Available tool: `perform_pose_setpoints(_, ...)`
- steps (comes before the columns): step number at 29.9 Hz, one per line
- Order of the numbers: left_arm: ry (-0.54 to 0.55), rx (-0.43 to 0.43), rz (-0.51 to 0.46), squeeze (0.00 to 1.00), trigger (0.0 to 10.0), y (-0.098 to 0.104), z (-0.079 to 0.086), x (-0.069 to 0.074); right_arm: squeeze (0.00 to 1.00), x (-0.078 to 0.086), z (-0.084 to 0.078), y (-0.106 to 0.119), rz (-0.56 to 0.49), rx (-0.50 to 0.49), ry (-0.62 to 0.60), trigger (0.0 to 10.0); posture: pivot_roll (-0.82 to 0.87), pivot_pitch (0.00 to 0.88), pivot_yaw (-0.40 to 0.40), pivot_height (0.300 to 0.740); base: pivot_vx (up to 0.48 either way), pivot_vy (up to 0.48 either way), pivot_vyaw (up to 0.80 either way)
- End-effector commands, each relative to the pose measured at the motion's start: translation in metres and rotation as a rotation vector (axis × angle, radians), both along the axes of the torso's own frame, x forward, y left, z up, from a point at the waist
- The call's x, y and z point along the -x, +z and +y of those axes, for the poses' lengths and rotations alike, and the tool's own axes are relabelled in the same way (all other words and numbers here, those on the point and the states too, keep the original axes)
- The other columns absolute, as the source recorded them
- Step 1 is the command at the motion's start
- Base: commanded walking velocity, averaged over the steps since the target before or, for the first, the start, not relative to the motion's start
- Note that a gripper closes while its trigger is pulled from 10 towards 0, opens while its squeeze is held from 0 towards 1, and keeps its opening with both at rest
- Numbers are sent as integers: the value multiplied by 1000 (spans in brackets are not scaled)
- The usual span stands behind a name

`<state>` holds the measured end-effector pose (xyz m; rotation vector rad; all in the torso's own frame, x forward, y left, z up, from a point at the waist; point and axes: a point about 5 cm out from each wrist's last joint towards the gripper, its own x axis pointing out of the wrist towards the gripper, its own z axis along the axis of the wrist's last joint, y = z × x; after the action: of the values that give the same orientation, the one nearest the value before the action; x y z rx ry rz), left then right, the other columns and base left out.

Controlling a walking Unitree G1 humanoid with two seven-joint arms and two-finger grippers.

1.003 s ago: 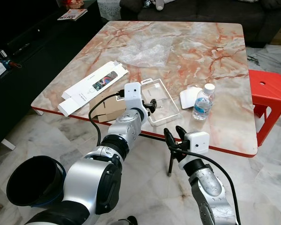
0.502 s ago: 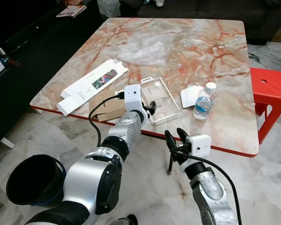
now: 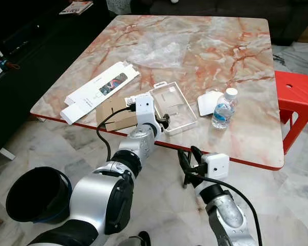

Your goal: Picking trash to rubbish bin

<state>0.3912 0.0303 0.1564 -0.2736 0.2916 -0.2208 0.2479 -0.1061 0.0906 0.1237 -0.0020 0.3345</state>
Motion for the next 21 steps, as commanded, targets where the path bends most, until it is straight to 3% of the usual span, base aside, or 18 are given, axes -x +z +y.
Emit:
perform_pose_setpoints(1,-49,-9,28,0,10000,-3,-20,7,0,3,5,3,0,-11,10,10000,12,191,114,740,0,0,0)
perform_pose_setpoints(20,-55,3,-7,0,10000,15,-29,4,0,13,16,1,19,-44,2,10000,15,208,135,740,0,0,0)
perform_pose_setpoints(21,-54,5,-8,0,6745,16,-29,4,0,13,16,1,19,-44,1,10000,16,209,136,740,0,0,0)
